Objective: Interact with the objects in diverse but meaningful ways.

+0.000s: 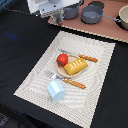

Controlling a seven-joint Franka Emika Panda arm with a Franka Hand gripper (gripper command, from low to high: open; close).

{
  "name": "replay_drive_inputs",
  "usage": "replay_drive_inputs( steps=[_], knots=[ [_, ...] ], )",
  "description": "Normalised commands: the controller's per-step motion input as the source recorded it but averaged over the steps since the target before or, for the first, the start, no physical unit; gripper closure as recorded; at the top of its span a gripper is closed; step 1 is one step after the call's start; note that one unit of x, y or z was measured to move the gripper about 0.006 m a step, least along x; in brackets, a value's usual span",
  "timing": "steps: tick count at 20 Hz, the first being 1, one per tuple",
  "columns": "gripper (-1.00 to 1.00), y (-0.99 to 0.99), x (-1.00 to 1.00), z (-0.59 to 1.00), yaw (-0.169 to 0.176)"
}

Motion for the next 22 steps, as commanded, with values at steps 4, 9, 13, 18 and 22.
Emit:
replay_drive_inputs(
  steps=[4, 9, 13, 18, 22],
  knots=[
    [1.0, 0.05, 1.0, 0.25, 0.0],
    [1.0, 0.1, 1.0, 0.1, 0.0],
    [1.0, 0.14, 1.0, 0.04, 0.0],
    [1.0, 0.3, 1.0, -0.01, 0.0],
    [1.0, 0.29, 0.88, -0.14, 0.0]
  ],
)
